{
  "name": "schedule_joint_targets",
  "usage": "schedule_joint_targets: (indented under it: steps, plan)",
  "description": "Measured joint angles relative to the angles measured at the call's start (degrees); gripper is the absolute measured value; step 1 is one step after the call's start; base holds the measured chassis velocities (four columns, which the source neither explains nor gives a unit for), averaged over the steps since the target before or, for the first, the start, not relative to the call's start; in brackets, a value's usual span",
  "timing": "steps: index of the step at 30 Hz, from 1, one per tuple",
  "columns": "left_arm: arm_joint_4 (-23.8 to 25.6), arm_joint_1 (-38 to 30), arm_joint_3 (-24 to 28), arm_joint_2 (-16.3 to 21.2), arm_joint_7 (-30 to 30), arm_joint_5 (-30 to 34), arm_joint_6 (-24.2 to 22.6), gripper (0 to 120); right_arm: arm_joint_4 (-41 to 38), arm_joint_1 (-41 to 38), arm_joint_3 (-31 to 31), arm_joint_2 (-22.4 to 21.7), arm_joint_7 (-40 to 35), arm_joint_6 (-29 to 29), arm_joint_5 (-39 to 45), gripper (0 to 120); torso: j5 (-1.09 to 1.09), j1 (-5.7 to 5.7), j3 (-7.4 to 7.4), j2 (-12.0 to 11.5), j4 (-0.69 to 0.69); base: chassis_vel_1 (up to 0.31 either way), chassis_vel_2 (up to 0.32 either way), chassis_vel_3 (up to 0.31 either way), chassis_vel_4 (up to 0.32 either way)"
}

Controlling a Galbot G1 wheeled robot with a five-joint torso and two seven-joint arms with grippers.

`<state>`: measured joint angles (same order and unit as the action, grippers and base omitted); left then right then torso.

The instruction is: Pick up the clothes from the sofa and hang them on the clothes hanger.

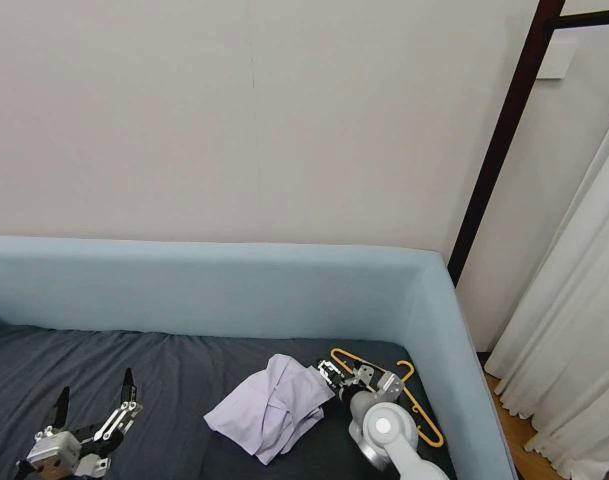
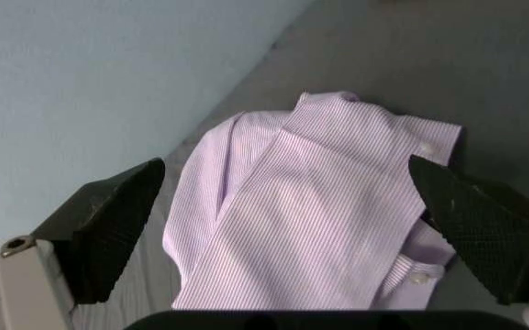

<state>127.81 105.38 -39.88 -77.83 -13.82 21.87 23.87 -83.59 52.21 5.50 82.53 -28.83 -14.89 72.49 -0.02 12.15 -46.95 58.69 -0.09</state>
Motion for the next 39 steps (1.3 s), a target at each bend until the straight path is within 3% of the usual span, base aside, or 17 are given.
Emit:
schedule_joint_targets:
  steps: [8, 16, 30, 33, 39]
  plan:
    - [1.28, 1.42, -1.46, -0.20, 0.24, 0.01, 0.25, 100, 9.64, -0.97, 2.74, 6.10, 4.23, -0.73, -6.77, 100, 0.01, 0.00, 0.01, 0.00, 0.00, 0.000, 0.000, 0.000, 0.000]
    - [2.12, 1.98, -1.86, -0.80, 0.29, 0.02, 0.73, 100, 14.34, -0.59, 4.41, 7.42, 6.95, 0.49, -11.25, 100, 0.01, 0.00, 0.00, 0.00, 0.00, 0.000, 0.000, 0.000, 0.000]
    - [0.94, 0.96, -0.60, -1.59, 0.39, 0.26, 0.02, 100, 16.01, -1.30, 3.87, 7.58, 11.39, 4.98, -12.97, 52, 0.01, 0.00, 0.01, 0.00, 0.00, 0.000, 0.000, 0.000, 0.000]
    - [0.83, 0.81, -0.59, -1.78, 0.40, 0.21, 0.02, 100, 16.04, -1.39, 3.06, 7.45, 11.96, 6.43, -13.64, 36, 0.01, 0.00, 0.00, 0.00, 0.00, 0.000, 0.000, 0.000, 0.000]
    - [0.67, 0.61, -0.60, -2.01, 0.40, 0.19, 0.06, 100, 15.88, -1.71, 2.41, 7.23, 12.91, 8.98, -14.21, 20, 0.01, 0.00, 0.01, 0.00, 0.00, 0.000, 0.000, 0.000, 0.000]
